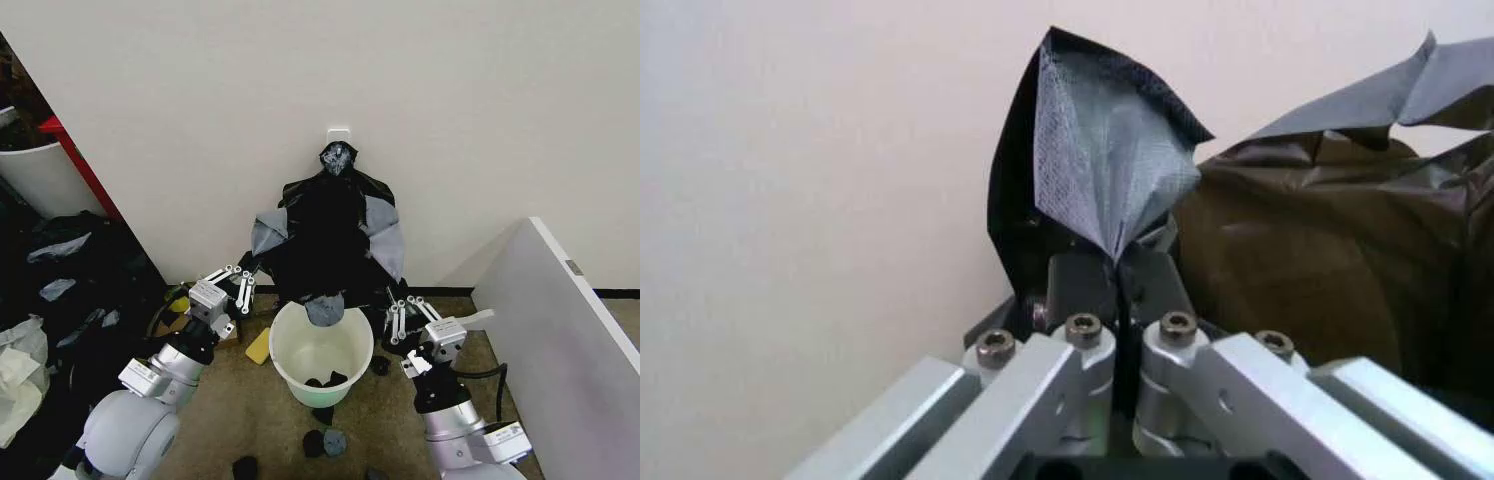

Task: Place the garbage bag over the trash bin.

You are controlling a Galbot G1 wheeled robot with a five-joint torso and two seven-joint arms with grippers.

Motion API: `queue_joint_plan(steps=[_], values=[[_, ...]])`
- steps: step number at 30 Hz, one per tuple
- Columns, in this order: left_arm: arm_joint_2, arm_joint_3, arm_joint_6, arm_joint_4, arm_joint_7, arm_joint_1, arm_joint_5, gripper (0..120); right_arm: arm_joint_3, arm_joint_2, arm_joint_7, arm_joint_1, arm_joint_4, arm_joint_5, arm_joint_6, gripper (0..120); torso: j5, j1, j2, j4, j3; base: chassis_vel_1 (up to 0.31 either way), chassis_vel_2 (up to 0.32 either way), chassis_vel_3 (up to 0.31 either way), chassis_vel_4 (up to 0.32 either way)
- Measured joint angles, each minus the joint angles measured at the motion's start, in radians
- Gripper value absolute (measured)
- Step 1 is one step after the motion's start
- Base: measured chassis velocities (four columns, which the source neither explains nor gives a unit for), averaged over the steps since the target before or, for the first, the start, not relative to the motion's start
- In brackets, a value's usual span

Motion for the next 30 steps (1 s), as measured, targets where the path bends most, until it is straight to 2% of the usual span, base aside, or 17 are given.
queue_joint_plan(steps=[9, 12, 20, 25, 30], values=[[0.005, -0.005, 0.036, -0.041, -0.006, -0.008, -0.048, 0, -0.004, -0.001, 0.02, 0.0, 0.038, 0.056, -0.049, 0, 0.0001, 0.0, 0.0, 0.0, 0.0, 0.0, 0.0, 0.0, 0.0], [0.004, 0.003, 0.066, -0.042, -0.025, -0.004, -0.051, 0, -0.014, -0.001, 0.039, -0.001, 0.042, 0.087, -0.081, 0, 0.0001, 0.0, 0.0, 0.0, 0.0, 0.0, 0.0, 0.0, 0.0], [0.029, 0.042, 0.221, -0.052, -0.106, -0.009, -0.13, 0, -0.033, -0.009, 0.106, 0.031, 0.046, 0.228, -0.227, 0, 0.0001, 0.0, 0.0, 0.0, 0.0, 0.0, 0.0, 0.0, 0.0], [0.046, 0.048, 0.277, -0.044, -0.115, -0.023, -0.163, 0, -0.038, -0.008, 0.122, 0.049, 0.036, 0.275, -0.271, 0, 0.0001, 0.0, 0.0, 0.0, 0.0, 0.0, 0.0, 0.0, 0.0], [0.045, 0.064, 0.286, -0.01, -0.115, -0.025, -0.163, 0, -0.039, -0.002, 0.124, 0.063, -0.002, 0.281, -0.28, 0, 0.0, 0.0, 0.0, 0.0, 0.0, 0.0, 0.0, 0.0, 0.0]])
